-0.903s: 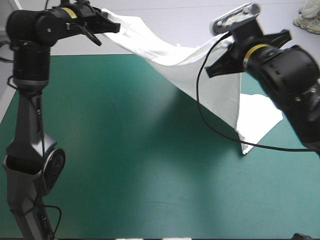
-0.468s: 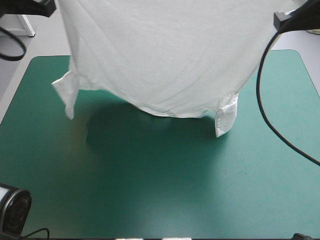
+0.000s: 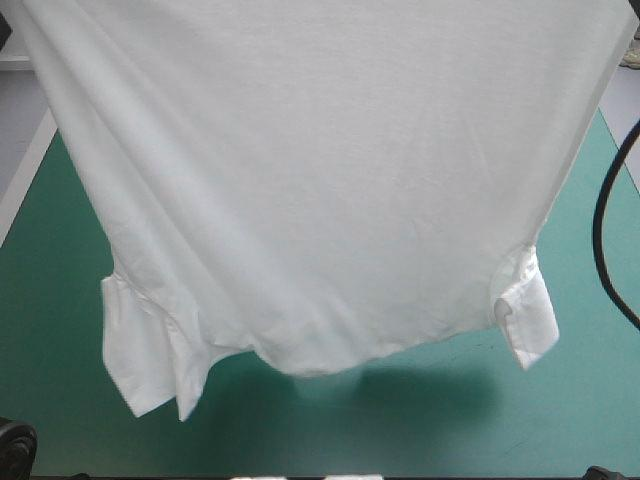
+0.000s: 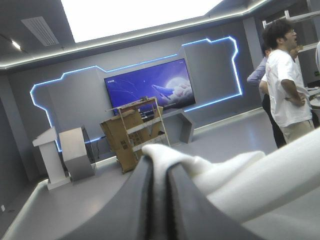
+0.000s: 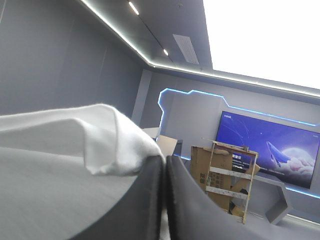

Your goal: Fold the cloth

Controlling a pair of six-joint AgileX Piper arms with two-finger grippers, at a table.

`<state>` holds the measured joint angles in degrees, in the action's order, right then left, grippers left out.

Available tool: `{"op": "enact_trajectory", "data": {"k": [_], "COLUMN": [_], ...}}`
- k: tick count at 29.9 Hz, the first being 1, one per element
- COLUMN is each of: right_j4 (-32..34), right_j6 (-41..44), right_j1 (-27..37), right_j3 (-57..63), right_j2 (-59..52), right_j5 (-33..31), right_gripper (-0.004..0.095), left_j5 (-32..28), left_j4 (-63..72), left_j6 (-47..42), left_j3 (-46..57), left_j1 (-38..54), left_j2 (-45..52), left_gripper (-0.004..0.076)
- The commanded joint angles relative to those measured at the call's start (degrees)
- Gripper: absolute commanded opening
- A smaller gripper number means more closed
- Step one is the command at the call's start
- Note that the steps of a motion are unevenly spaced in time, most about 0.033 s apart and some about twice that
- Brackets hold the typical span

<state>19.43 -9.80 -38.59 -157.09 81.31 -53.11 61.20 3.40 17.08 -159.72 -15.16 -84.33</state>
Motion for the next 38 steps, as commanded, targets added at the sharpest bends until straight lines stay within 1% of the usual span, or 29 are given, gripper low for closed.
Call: {"op": "enact_trajectory", "data": {"k": [1,5,6,8,10,12,13,15,17,19,20,24,26,28,30,33,34,36,38], "right_j4": [1.8,4.3,6.1,9.6,15.1,20.2,21.4,21.5,20.5,17.8,15.9,7.0,3.5,-0.9,-6.0,-15.1,-16.8,-17.0,-15.8], "right_j6": [-0.4,-0.1,1.1,2.6,5.3,8.7,9.8,14.9,18.8,21.0,21.1,19.8,17.3,15.9,14.7,10.5,8.9,7.4,7.4], "right_j1": [0.2,0.2,0.2,0.2,0.3,1.7,2.5,4.8,8.1,11.2,13.1,20.3,23.7,26.9,29.8,33.1,33.6,33.9,33.9], "right_j3": [-0.4,-0.4,-0.4,-0.4,-0.4,-0.4,-0.4,-0.4,-0.4,-0.4,-0.4,-0.5,-0.5,-0.5,-0.5,-0.4,-0.4,0.0,2.5], "right_j2": [-0.2,3.2,4.5,7.2,10.7,14.0,15.2,17.3,18.3,18.3,18.2,16.6,16.1,16.3,17.3,20.1,21.2,23.2,23.5], "right_j5": [6.3,9.1,10.4,12.9,16.3,20.9,22.9,28.3,32.6,34.9,35.2,31.8,27.7,20.4,11.9,0.8,-2.7,-8.6,-11.8], "right_gripper": [-0.0017,-0.0017,-0.0017,-0.0017,-0.0017,-0.0017,-0.0017,-0.0017,-0.0017,-0.0017,-0.0017,-0.0017,-0.0017,-0.0017,-0.0017,-0.0017,-0.0017,-0.0017,-0.0017], "left_j5": [-5.2,-5.8,-6.6,-8.8,-12.5,-16.3,-18.1,-22.3,-28.1,-31.7,-32.0,-30.6,-29.0,-26.2,-22.9,-18.4,-16.5,-13.0,-9.0], "left_j4": [-5.2,-10.2,-11.4,-12.3,-12.3,-12.3,-12.1,-11.2,-11.1,-11.1,-11.1,-11.0,-11.0,-10.9,-10.5,-9.4,-8.5,-7.9,-7.5], "left_j6": [0.2,-2.5,-3.7,-5.0,-6.6,-6.6,-6.6,-5.9,-5.9,-6.0,-6.0,-6.0,-6.0,-6.2,-6.2,-6.4,-6.1,-4.8,-3.6], "left_j3": [-0.7,1.4,2.4,4.2,6.0,6.7,6.7,6.7,6.7,6.6,6.5,6.0,6.0,6.0,6.6,10.8,12.9,17.5,22.1], "left_j1": [0.0,0.0,0.0,0.0,0.1,0.1,0.1,0.1,0.1,0.1,0.4,2.9,5.0,7.1,8.7,10.2,10.4,10.4,10.4], "left_j2": [0.7,-1.5,-2.4,-4.6,-7.3,-10.2,-11.5,-13.7,-15.3,-15.7,-15.7,-15.4,-15.4,-16.1,-16.7,-16.9,-16.9,-16.9,-16.9], "left_gripper": [0.0019,0.0019,0.0019,0.0019,0.0019,0.0019,0.0019,0.0019,0.0019,0.0019,0.0019,0.0019,0.0019,0.0019,0.0019,0.0019,0.0019,0.0019,0.0019]}}
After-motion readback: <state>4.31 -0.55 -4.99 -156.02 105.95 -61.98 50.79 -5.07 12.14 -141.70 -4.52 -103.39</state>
